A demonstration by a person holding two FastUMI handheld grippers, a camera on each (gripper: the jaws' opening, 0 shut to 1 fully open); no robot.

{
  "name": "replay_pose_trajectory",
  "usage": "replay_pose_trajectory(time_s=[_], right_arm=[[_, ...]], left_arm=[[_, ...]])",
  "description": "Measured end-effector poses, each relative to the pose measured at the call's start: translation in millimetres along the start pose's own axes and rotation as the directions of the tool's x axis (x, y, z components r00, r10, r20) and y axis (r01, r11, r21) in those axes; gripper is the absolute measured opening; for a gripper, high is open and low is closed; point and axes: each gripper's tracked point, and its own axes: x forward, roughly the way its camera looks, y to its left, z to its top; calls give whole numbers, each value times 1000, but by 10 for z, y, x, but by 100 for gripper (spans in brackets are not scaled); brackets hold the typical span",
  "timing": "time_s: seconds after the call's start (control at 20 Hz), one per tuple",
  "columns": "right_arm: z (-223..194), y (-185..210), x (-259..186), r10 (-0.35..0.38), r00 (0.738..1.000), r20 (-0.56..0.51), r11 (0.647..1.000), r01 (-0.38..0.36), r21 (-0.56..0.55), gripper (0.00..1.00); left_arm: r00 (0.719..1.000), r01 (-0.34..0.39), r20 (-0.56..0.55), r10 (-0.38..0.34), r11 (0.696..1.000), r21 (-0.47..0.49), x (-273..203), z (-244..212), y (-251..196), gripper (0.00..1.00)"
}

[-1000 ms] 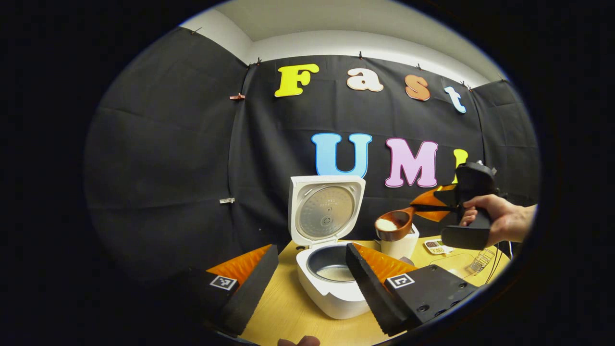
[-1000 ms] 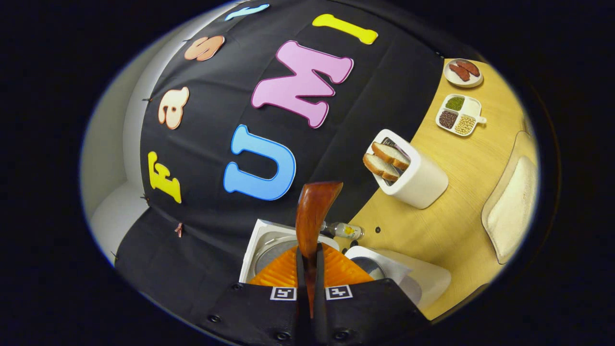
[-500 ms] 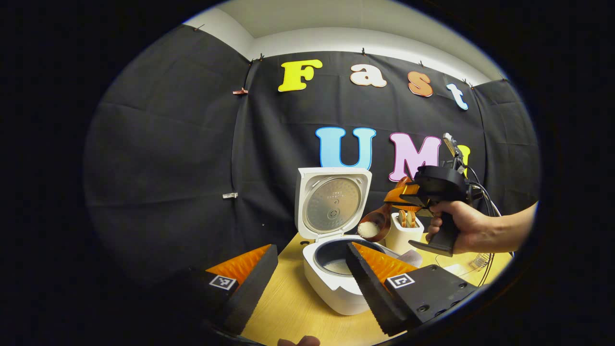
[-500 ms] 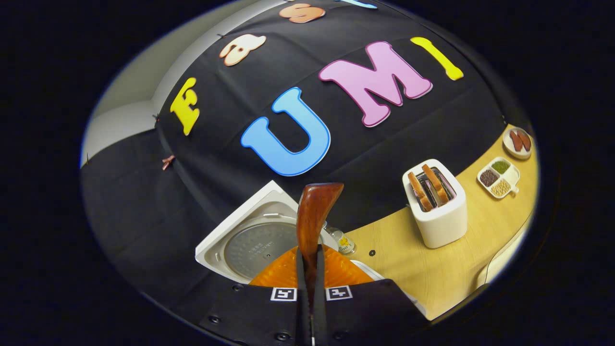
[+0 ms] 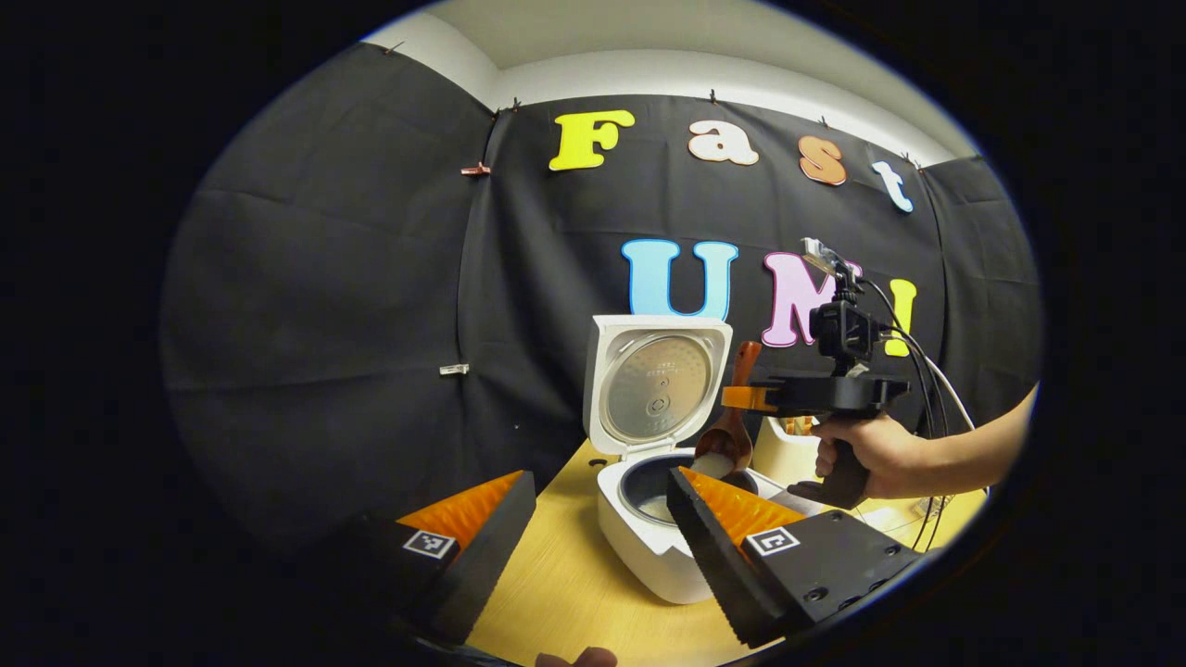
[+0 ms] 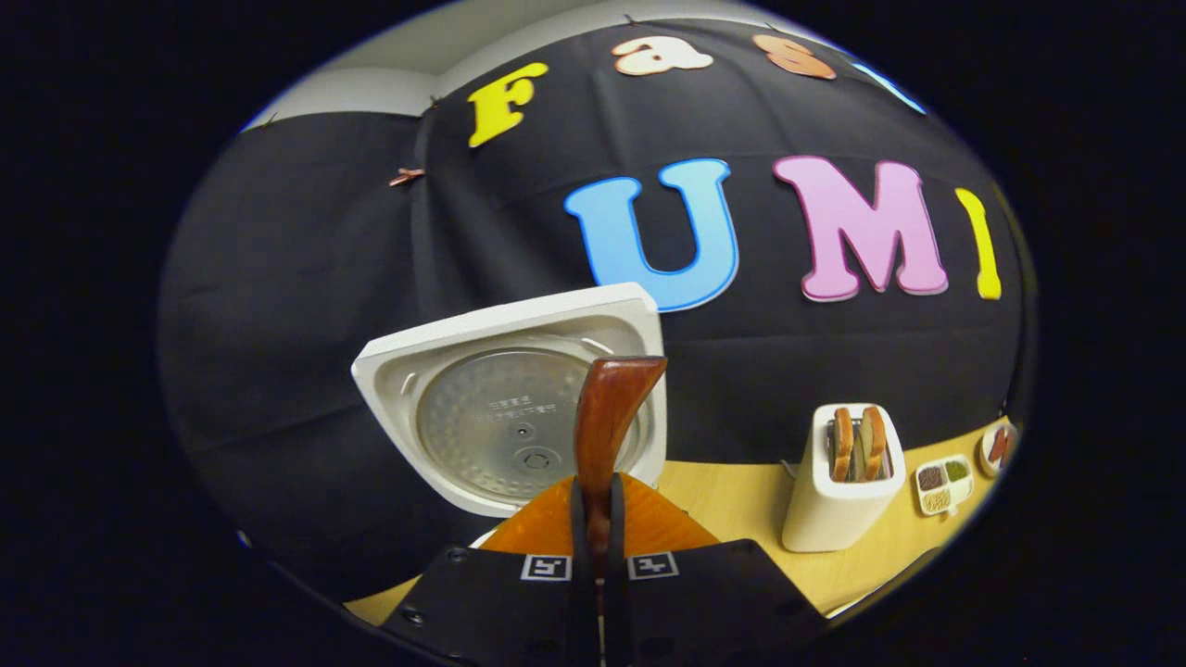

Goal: Close the left gripper, press the button to open the rice cooker; take a wooden spoon from the chopstick holder with the right hand, scoop a spoonful of rice and pour it into the rice cooker, then put the wooden spoon back into the chopstick holder.

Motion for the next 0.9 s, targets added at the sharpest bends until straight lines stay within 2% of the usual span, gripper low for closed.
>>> replay_pose_trajectory(time_s=[0.2, 0.5, 0.65, 0.8, 0.9], right_arm=[[36, 209, -27, 62, 998, 11, 983, -59, -177, 7], [31, 583, -154, 182, 983, 9, 889, -160, -429, 7], [14, 745, -238, 233, 973, -1, 836, -201, -510, 7], [-14, 821, -300, 256, 967, -2, 787, -210, -580, 7], [-11, 795, -295, 250, 968, -8, 786, -207, -582, 7]], left_arm=[[1000, -3, -1, 3, 1000, -7, 15, -6, 2, 98], [1000, 4, 7, -4, 1000, -8, 46, -5, -53, 99], [1000, 8, 10, -7, 1000, -13, 15, 1, -103, 99], [1000, 12, 6, -12, 1000, -17, -2, -6, -131, 99], [1000, 9, 13, -9, 1000, -11, -37, 16, -131, 99]])
